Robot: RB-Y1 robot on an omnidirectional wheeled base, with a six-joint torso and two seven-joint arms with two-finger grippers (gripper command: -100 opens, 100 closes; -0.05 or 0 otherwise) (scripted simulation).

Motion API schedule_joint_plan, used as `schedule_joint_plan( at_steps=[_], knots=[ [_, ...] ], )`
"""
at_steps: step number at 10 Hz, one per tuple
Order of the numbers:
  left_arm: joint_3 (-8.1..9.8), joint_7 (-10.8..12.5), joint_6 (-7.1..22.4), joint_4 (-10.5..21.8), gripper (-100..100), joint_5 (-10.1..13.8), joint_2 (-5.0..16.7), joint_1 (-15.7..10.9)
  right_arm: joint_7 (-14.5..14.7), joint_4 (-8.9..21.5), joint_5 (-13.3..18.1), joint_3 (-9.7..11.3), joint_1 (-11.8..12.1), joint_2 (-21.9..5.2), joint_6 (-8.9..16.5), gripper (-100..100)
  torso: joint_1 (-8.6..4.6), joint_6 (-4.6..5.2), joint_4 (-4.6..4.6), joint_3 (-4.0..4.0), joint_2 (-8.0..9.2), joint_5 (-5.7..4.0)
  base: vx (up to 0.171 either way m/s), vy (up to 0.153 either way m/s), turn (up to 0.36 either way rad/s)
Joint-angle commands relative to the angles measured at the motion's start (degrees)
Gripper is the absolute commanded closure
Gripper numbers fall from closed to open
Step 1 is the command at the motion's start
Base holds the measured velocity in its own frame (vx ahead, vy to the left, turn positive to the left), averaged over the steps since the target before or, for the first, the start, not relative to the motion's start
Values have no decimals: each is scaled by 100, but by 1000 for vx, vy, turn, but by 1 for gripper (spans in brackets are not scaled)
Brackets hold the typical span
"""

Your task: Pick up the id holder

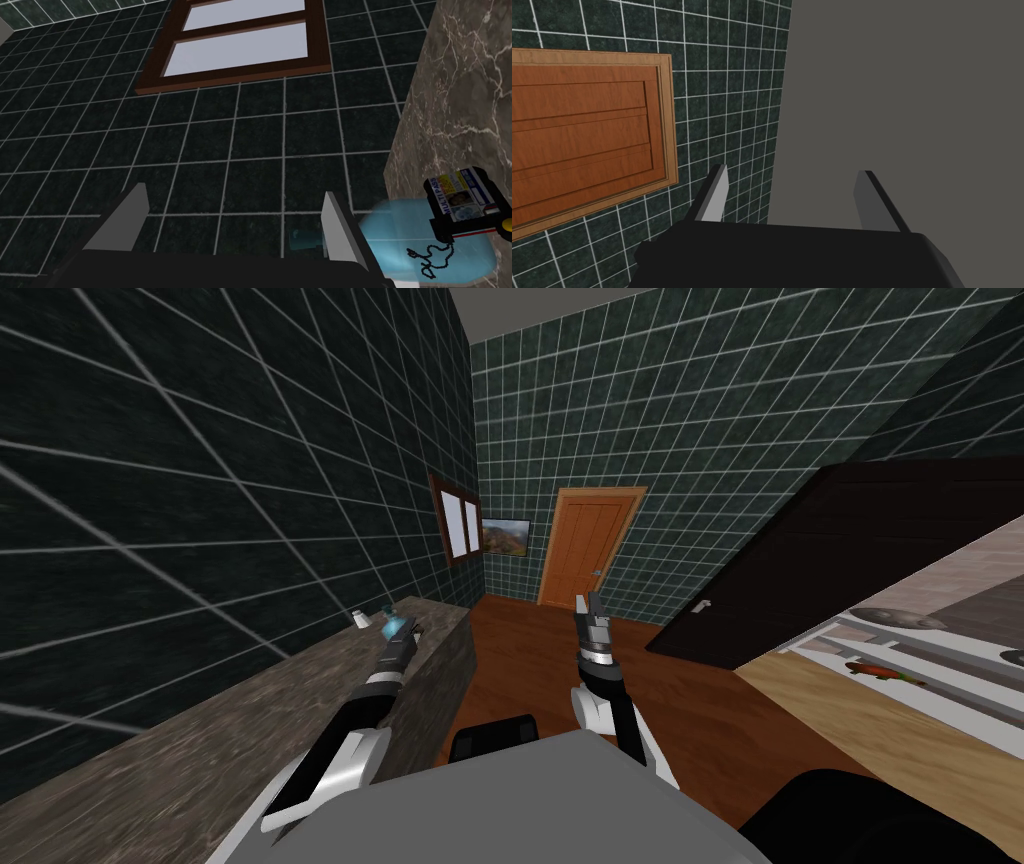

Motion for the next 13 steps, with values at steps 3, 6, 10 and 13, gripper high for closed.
schedule_joint_plan(
  at_steps=[3, 6, 10, 13],
  knots=[
    [76, 25, 475, 163, -100, 41, -40, -40, 0, 0, 0, 0, 0, 0, 0, 0, 1, 0, 0, -1, -3, 0, -23, 5, 3],
    [157, 33, 824, 255, -100, 56, -34, -65, 0, 0, 0, 0, 0, 0, 0, 0, 1, 0, -2, -6, -12, 0, 0, 4, 18],
    [296, 16, 1289, 388, -100, 38, 90, -125, 0, 0, 0, 0, 1, 0, 0, 0, 2, 0, -5, -15, -27, 0, 30, 5, 28],
    [425, -19, 1643, 504, -100, -6, 241, -191, 0, 0, 0, 0, 1, 0, 0, 0, 3, 0, -8, -20, -35, 1, 59, 7, 38]
  ],
)
